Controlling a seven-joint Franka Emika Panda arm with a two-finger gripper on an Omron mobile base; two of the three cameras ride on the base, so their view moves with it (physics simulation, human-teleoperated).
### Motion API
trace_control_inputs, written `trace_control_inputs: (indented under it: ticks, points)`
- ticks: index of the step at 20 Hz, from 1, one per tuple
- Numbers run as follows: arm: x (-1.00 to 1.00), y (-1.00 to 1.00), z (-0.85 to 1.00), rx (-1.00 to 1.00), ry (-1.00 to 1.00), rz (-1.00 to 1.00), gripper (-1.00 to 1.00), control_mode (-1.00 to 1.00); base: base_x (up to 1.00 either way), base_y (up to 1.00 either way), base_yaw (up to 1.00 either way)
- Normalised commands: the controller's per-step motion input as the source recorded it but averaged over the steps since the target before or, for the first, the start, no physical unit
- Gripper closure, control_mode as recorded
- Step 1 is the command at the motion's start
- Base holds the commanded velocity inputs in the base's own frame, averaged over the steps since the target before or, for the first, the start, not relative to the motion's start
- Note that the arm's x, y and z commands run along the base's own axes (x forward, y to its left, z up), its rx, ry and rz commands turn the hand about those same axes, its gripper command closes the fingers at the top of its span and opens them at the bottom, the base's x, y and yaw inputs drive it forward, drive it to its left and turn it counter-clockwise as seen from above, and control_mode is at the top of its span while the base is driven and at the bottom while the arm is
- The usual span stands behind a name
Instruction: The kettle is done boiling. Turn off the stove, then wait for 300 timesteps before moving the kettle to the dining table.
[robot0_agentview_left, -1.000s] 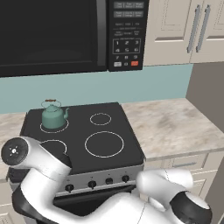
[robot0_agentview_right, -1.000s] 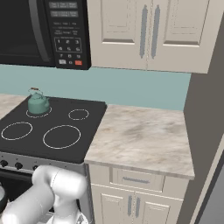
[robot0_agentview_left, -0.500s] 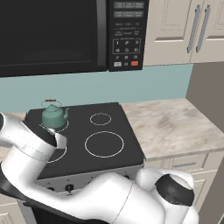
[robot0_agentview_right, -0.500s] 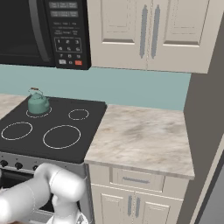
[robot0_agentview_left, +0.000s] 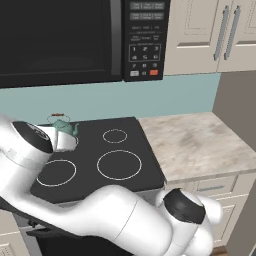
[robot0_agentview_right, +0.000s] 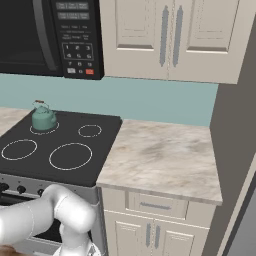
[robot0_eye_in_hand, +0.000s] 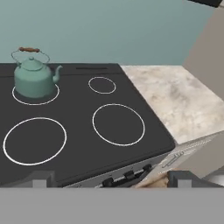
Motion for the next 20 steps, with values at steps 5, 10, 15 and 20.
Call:
trace_control_inputs:
  ticks: [5, 10, 15, 20]
  points:
    - [0.09, -0.32, 0.16, -0.09, 0.00, 0.07, -1.00, -1.00, 0.00, 0.00, 0.00]
    - [0.13, -0.36, 0.15, -0.06, 0.00, 0.14, -1.00, -1.00, 0.00, 0.00, 0.00]
    - [0.17, -0.38, 0.00, -0.02, 0.00, 0.17, -1.00, -1.00, 0.00, 0.00, 0.00]
    - [0.30, -0.40, -0.07, 0.00, 0.00, 0.24, -1.00, -1.00, 0.00, 0.00, 0.00]
